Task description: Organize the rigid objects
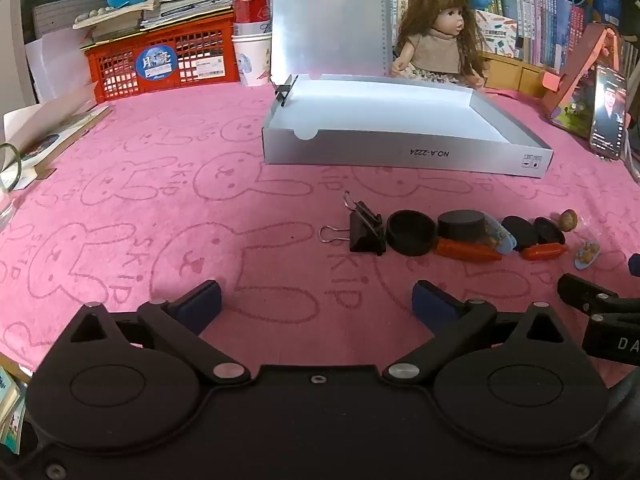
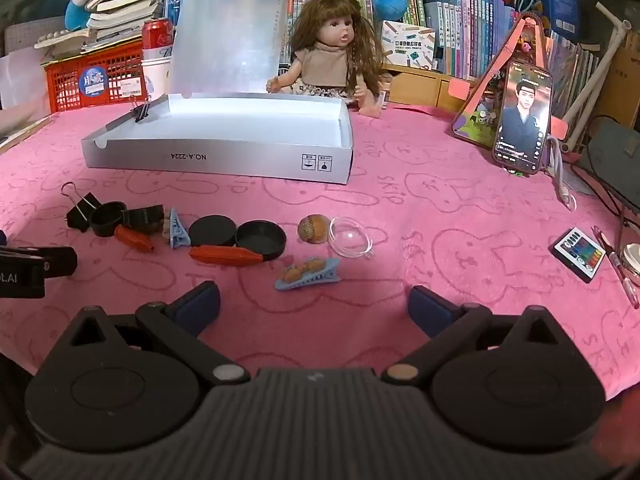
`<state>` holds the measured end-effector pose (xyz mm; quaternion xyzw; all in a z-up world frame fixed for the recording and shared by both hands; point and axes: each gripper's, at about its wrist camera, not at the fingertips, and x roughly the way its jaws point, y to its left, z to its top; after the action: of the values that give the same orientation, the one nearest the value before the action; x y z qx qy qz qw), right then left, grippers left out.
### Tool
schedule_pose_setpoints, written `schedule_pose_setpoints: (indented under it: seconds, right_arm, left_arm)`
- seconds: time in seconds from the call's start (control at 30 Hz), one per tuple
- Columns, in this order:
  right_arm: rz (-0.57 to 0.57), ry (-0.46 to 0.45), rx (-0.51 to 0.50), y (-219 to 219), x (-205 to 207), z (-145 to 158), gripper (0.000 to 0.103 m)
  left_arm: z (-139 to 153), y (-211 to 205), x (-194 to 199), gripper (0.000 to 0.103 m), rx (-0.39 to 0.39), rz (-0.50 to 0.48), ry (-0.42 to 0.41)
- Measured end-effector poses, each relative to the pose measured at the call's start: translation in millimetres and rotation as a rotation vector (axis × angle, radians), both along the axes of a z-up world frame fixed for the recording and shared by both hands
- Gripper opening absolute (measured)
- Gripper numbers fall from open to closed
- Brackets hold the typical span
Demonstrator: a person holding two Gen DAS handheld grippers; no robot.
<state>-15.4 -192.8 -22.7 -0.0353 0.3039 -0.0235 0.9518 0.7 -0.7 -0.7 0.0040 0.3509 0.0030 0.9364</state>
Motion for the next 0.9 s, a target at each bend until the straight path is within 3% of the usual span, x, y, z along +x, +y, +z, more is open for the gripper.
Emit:
schedule_pose_setpoints:
  seconds: [0.9]
  right_arm:
    - [-0.032,0.008,0.046,-1.6,-0.7,-1.2,0.103]
  left_arm:
    - [1.8,1.9,-2.3,0.103,0.001,-0.013,0.031]
